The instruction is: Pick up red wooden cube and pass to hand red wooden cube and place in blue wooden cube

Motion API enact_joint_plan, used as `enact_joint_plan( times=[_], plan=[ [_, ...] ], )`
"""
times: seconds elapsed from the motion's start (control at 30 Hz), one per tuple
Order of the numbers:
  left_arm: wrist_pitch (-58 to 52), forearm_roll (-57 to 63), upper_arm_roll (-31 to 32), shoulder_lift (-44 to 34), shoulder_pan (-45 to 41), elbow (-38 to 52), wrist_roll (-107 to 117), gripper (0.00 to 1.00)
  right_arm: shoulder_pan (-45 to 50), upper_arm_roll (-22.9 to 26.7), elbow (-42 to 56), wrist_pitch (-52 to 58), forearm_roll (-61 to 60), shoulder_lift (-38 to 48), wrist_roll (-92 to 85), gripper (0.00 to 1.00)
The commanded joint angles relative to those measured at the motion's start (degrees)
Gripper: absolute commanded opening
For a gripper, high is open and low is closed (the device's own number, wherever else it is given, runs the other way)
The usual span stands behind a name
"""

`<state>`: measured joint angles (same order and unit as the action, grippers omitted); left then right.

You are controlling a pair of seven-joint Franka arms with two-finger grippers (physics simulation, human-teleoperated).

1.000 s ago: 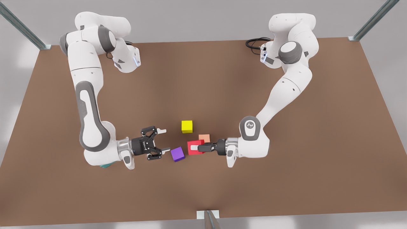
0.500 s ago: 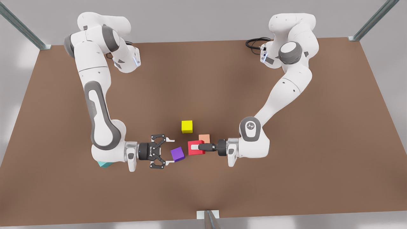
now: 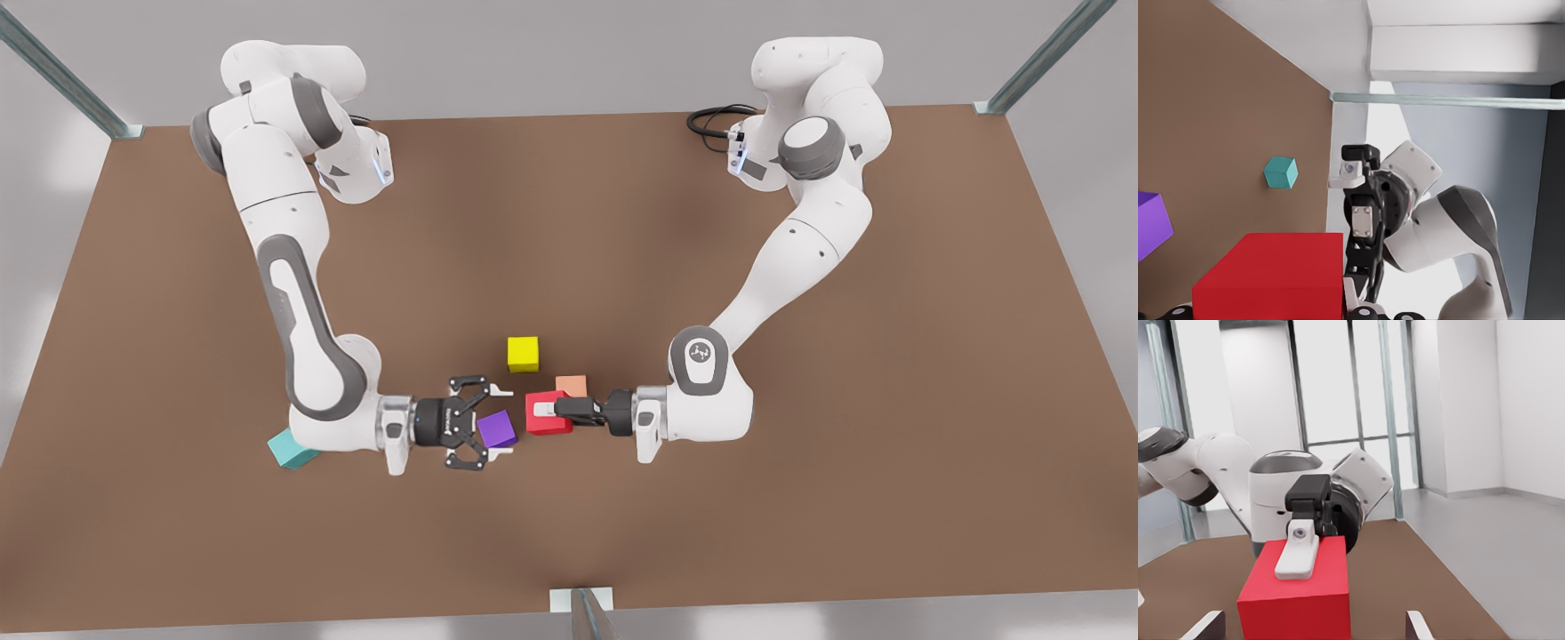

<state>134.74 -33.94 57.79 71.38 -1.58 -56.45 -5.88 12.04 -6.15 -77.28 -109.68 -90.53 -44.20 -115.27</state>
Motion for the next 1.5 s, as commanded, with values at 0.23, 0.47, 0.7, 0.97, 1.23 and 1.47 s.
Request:
enact_joint_plan(
  times=[0.23,0.47,0.7,0.97,1.23,1.47],
  plan=[
    [-0.27,-1.04,0.04,0.08,0.00,0.02,-8.18,0.58,-0.08,-1.06,-1.12,0.69,-0.53,-0.01,-6.38,1.00],
    [-0.18,-1.04,0.04,0.08,0.00,0.02,-8.18,0.58,0.00,-1.06,-2.08,1.13,-0.79,0.08,-7.43,1.00],
    [-0.18,-1.22,0.04,-0.01,0.00,0.02,-8.01,0.58,0.62,-1.06,-2.17,0.52,-1.23,-0.01,-7.87,1.00],
    [0.44,-1.13,0.04,0.08,-0.44,0.11,-8.10,0.58,1.76,-1.06,-2.17,-0.36,-2.20,-0.89,-7.87,1.00],
    [0.52,-1.22,0.04,0.08,-0.44,0.11,-8.01,0.58,3.08,-1.15,-2.08,-1.24,-3.52,-1.77,-7.78,1.00],
    [0.79,-1.31,0.13,-0.01,-0.53,0.11,-7.92,0.58,3.78,-1.41,-1.29,-1.33,-4.40,-2.64,-7.34,1.00]
  ],
)
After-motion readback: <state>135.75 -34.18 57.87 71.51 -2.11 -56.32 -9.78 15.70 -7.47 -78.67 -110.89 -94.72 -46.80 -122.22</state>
